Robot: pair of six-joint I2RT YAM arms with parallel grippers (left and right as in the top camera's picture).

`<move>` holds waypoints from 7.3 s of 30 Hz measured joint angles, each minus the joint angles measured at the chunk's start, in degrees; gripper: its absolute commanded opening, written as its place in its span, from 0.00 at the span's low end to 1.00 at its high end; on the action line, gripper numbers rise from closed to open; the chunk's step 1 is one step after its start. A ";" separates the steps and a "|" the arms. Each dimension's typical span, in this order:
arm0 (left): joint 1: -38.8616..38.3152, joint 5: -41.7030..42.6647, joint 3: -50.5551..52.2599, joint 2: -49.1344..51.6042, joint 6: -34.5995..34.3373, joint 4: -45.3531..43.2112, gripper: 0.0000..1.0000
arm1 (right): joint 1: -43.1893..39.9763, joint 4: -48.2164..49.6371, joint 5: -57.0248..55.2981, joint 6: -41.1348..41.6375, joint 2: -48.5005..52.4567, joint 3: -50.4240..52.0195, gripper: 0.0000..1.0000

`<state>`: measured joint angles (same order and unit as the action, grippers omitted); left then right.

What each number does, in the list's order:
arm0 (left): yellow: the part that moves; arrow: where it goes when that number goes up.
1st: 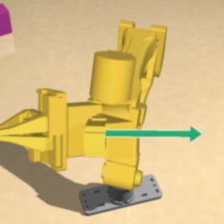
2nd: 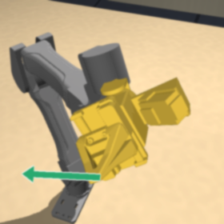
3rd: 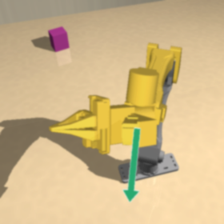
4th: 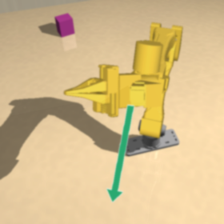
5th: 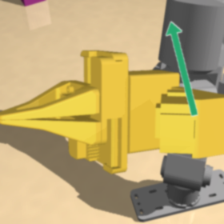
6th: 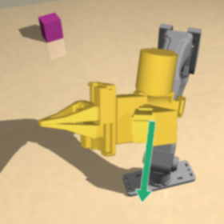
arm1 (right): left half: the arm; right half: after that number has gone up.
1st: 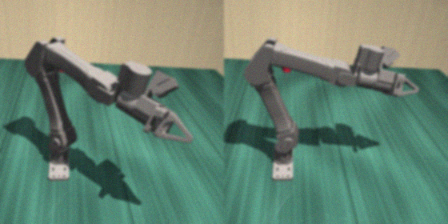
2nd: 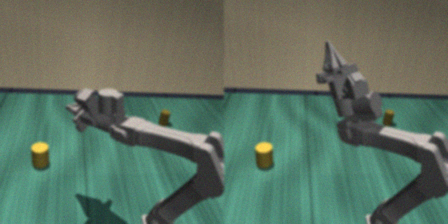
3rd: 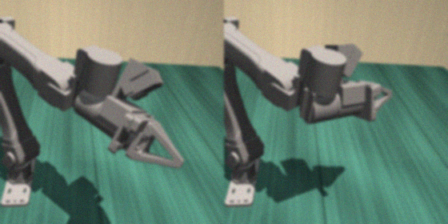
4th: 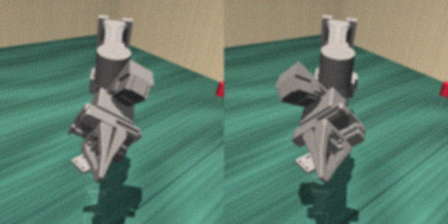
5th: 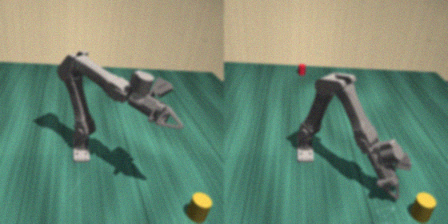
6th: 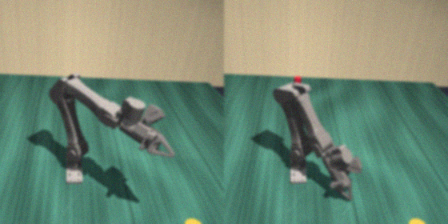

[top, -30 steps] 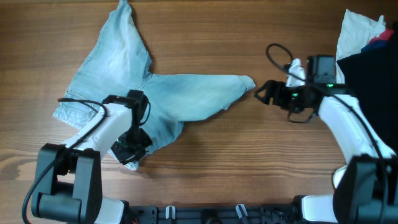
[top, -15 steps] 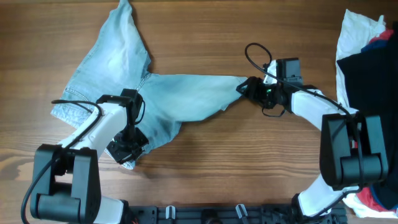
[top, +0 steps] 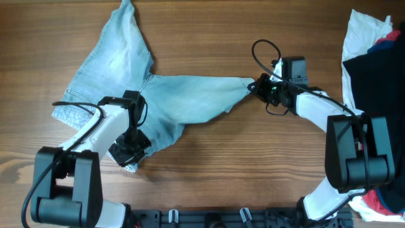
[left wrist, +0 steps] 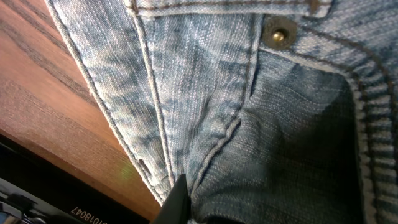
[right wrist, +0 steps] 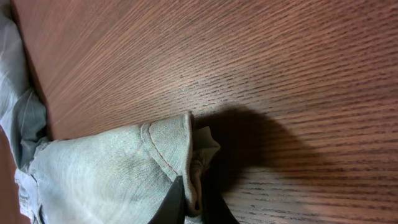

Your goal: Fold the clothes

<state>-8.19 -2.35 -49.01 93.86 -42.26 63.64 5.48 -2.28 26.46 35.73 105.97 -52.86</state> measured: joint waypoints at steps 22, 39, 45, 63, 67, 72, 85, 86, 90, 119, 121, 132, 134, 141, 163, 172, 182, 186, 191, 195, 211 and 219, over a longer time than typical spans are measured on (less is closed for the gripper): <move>0.00 -5.97 -56.94 -20.50 13.92 24.35 0.04 | -10.78 -38.95 -10.38 -11.06 -56.33 -26.75 0.04; -0.07 -5.07 -58.51 -30.03 15.02 19.47 0.04 | -10.47 -51.49 -16.98 -15.74 -49.86 -41.18 0.04; -0.24 -4.90 -58.51 -15.17 15.43 17.86 0.04 | -10.29 -55.19 -17.46 -17.25 -30.42 -41.22 0.04; -2.62 -4.66 -77.75 5.97 30.95 -29.38 0.04 | -16.46 -39.23 -18.93 -14.60 -14.27 -74.03 0.04; -2.69 -4.28 -81.40 1.97 32.22 -13.31 0.04 | -16.83 -49.72 -17.92 -18.36 -16.17 -76.13 0.05; -2.51 -5.31 -80.50 6.10 32.37 11.82 0.04 | -15.26 -65.22 -16.74 -24.11 -8.68 -74.79 0.04; -1.03 -8.07 -64.46 21.00 28.50 25.38 0.04 | -11.02 -85.15 -20.68 -28.02 10.84 -63.65 0.04; -1.03 -7.50 -63.71 21.00 27.93 27.10 0.04 | -11.02 -85.07 -20.87 -27.78 10.84 -62.90 0.04; -1.11 -5.14 -63.14 21.00 26.99 31.54 0.04 | -11.04 -85.15 -22.21 -26.80 10.84 -61.46 0.04; -20.37 9.35 -29.73 9.73 28.20 29.07 0.04 | -12.79 -80.26 -31.26 -26.18 -2.67 -36.04 0.04; -23.32 10.01 -26.58 9.73 27.98 29.38 0.04 | -13.03 -80.21 -32.59 -25.24 -2.64 -32.04 0.05; -25.97 5.33 -23.47 9.68 18.88 30.01 0.40 | -13.29 -82.47 -34.32 -23.28 -2.71 -29.97 0.17; -24.41 3.63 -23.45 9.18 17.44 29.73 0.38 | -13.29 -82.66 -34.47 -23.12 -3.56 -29.97 0.18; -16.48 1.22 -23.34 1.64 15.56 21.05 0.45 | -13.29 -84.26 -34.47 -22.40 -11.58 -29.94 0.34; -9.25 5.57 -14.23 11.34 14.71 -9.11 0.13 | -13.51 -65.35 -7.28 -36.09 -15.08 -29.88 0.56; -0.02 2.05 -14.32 12.33 14.73 -15.23 0.13 | -9.57 -58.12 -6.60 -36.09 -15.08 -29.88 0.60; 15.23 -1.18 -21.16 14.14 18.69 -12.83 0.15 | -0.66 -41.31 -3.91 -32.41 -7.58 -30.05 0.56; 13.53 -0.98 -22.80 14.14 19.50 -12.83 0.16 | 3.56 -32.22 -2.01 -31.65 1.92 -29.99 0.58; 12.22 -0.81 -22.82 14.14 19.69 -11.52 0.16 | 7.39 -23.19 -1.11 -30.53 11.23 -29.99 0.59; 12.20 -0.81 -22.84 14.16 19.71 -11.08 0.16 | 9.20 -17.35 -0.87 -29.29 16.76 -29.99 0.61; 12.20 -0.81 -22.84 14.14 19.71 -10.45 0.17 | 17.09 -4.17 -0.09 -27.91 21.97 -30.10 0.04; 12.20 -0.81 -22.84 14.14 19.71 -9.84 0.16 | 16.85 -13.92 -7.72 -23.93 21.03 -31.78 0.04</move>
<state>4.01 -3.16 -71.85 108.01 -22.55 53.80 22.33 -16.21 18.74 11.79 127.00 -84.64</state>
